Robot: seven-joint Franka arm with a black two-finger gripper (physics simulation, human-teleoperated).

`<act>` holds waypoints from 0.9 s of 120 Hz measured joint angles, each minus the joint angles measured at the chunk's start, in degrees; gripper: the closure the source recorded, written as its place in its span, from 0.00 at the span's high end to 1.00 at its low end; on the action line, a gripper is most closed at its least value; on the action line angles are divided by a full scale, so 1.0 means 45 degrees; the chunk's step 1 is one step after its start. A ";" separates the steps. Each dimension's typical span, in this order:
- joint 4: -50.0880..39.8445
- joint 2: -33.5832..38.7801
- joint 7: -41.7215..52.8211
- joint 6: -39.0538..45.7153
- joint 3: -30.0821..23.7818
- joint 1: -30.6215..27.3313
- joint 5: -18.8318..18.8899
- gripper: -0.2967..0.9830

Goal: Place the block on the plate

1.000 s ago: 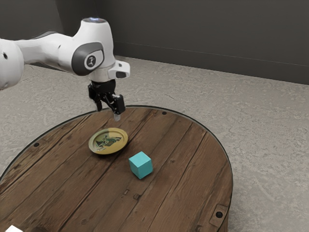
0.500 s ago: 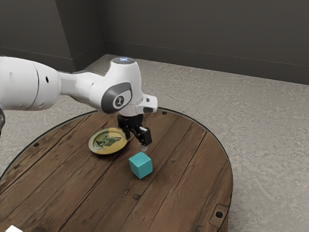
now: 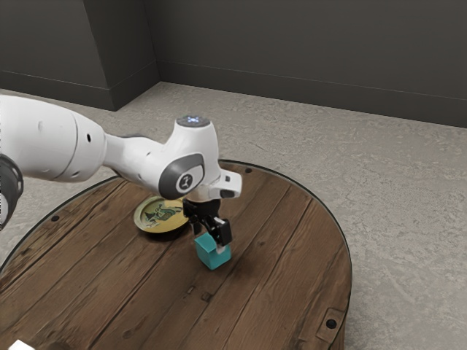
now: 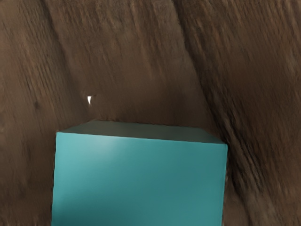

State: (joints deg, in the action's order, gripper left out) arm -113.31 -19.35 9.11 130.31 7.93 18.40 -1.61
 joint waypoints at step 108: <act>0.1406 -0.1742 0.0607 0.0205 -0.0552 -0.0491 0.0058 0.55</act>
State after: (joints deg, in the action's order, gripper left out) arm -106.99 -27.19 11.84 131.23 5.45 16.19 -1.35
